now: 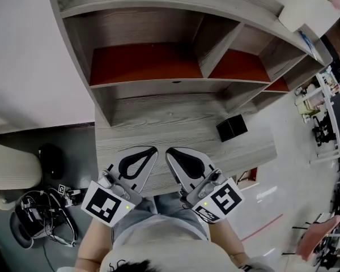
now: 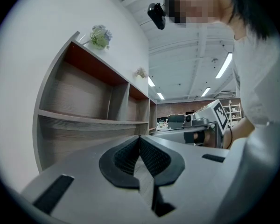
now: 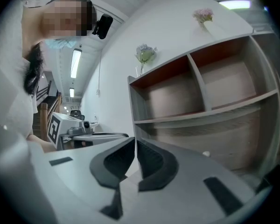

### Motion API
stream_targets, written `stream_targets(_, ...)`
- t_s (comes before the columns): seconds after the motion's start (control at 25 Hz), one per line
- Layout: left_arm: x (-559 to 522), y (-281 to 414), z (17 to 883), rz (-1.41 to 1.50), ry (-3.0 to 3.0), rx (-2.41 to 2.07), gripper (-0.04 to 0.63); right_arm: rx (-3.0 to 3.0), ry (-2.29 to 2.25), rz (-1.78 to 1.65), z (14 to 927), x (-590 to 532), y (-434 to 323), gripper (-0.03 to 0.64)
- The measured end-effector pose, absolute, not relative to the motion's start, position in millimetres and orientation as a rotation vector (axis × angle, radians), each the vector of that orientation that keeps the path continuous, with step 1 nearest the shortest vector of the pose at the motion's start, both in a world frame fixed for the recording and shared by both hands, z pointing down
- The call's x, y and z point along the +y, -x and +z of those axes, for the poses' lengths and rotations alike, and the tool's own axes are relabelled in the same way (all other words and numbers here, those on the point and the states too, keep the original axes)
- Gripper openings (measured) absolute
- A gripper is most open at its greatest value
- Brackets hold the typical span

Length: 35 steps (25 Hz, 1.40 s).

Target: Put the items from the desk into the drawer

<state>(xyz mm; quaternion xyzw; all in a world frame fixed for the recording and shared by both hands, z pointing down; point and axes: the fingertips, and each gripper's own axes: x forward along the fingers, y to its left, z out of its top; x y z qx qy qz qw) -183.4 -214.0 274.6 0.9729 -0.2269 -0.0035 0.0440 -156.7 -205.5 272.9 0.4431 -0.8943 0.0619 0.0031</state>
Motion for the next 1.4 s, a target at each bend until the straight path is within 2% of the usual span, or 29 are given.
stream_targets(0.92, -276, 176, 324, 0.148, -2.867, -0.904, 0.011, -2.497, -1.226, 0.531, 444, -338, 83, 0.020)
stream_targets(1.4, -281, 180, 344, 0.207, -2.852, -0.928, 0.011, -2.361, -1.144, 0.538, 507, -358, 72, 0.023)
